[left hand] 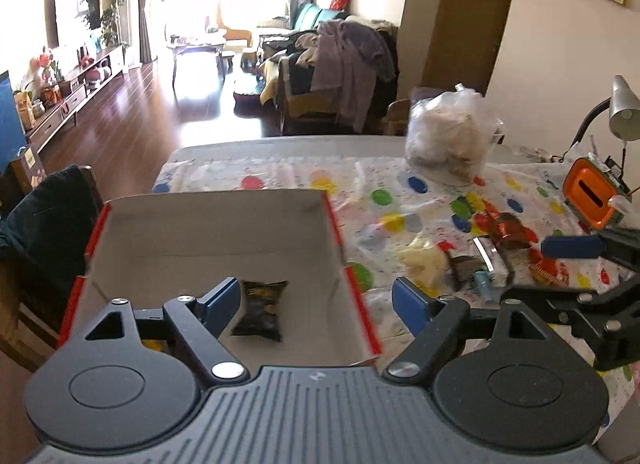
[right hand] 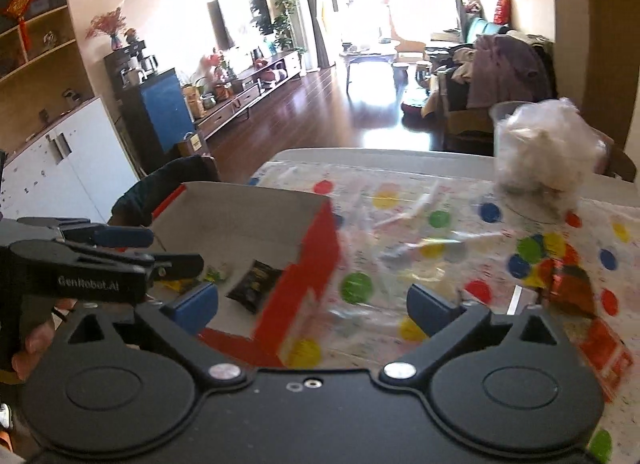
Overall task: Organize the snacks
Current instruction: 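Move the left tool to the white-blue packet while the right tool reaches the red chip bag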
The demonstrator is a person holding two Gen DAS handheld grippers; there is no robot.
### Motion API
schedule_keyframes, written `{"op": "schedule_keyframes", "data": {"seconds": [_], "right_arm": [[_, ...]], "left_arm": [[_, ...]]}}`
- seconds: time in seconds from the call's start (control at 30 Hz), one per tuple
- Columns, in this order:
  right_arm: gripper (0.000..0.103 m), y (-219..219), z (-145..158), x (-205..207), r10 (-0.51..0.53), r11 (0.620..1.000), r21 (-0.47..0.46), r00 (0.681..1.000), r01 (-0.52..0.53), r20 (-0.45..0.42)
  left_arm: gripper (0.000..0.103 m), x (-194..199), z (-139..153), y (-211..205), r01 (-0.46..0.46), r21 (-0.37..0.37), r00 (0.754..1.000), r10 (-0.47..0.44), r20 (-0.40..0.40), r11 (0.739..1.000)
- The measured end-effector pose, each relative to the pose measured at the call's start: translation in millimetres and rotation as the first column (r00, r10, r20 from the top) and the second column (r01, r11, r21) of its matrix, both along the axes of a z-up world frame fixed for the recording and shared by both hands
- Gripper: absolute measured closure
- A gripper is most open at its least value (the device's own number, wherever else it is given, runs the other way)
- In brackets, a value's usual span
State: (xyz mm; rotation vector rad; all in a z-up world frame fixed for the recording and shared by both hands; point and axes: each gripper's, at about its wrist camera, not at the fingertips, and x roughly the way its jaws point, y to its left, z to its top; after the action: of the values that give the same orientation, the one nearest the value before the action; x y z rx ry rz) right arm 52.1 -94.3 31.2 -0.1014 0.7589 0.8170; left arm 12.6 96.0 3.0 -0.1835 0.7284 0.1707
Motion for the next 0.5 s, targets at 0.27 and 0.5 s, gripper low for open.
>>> {"op": "schedule_keyframes", "data": {"seconds": [0.27,0.5], "right_arm": [[0.0,-72.5,-17.2,15.5,-0.057,0.997,-0.059,0.998,0.057,-0.004],[0.0,-136.2,-37.3,44.2,-0.105,0.989,-0.107,0.994,0.1,-0.043]], "left_arm": [[0.016,22.3,-14.7,-62.1,0.102,-0.033,0.995,-0.103,-0.015,0.994],[0.016,50.3,-42.2,-121.2,0.394,-0.055,0.914,-0.398,-0.083,0.917]]}}
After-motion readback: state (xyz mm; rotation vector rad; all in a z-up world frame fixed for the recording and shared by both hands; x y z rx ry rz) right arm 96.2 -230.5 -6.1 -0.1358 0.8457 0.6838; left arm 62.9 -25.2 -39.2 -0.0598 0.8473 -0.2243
